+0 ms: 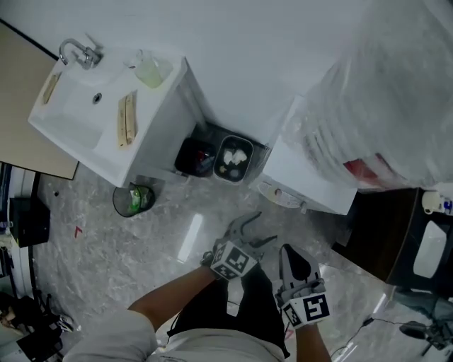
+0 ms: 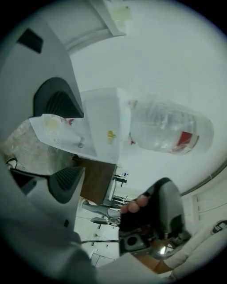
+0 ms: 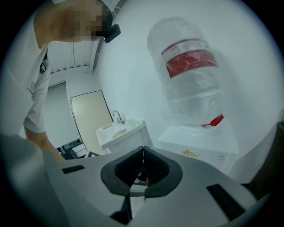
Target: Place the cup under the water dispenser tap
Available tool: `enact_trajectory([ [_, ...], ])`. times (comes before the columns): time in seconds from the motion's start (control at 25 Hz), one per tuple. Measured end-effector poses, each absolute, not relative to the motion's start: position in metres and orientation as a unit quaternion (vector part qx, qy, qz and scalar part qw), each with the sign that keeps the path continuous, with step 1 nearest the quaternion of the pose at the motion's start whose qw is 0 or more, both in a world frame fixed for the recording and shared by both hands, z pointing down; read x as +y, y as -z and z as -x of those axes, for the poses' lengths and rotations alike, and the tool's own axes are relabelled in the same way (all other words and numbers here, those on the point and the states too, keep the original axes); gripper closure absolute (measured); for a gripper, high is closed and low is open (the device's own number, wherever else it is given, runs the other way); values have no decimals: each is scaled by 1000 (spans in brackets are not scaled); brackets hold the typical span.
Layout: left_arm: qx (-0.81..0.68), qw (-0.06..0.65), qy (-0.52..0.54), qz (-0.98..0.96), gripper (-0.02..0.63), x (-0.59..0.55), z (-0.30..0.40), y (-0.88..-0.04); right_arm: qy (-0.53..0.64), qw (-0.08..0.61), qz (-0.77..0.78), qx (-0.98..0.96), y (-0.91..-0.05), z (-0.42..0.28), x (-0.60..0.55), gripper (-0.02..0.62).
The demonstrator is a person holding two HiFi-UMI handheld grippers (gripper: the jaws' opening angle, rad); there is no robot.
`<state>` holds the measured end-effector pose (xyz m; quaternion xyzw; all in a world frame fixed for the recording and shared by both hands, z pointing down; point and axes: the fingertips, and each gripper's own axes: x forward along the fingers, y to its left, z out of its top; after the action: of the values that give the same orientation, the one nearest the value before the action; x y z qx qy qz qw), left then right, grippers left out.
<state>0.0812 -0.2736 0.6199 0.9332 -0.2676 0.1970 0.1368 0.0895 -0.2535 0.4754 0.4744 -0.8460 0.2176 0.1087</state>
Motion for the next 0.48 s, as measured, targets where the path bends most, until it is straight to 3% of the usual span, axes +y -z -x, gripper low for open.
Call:
enact_trajectory([
  [0.24, -281, 166, -162, -931, 279, -258, -58, -491, -208, 107, -492, -839, -415, -92, -227, 580],
  [0.48, -294, 181, -129, -929, 480, -235, -41, -395, -201, 94, -503, -835, -365, -83, -210, 580],
])
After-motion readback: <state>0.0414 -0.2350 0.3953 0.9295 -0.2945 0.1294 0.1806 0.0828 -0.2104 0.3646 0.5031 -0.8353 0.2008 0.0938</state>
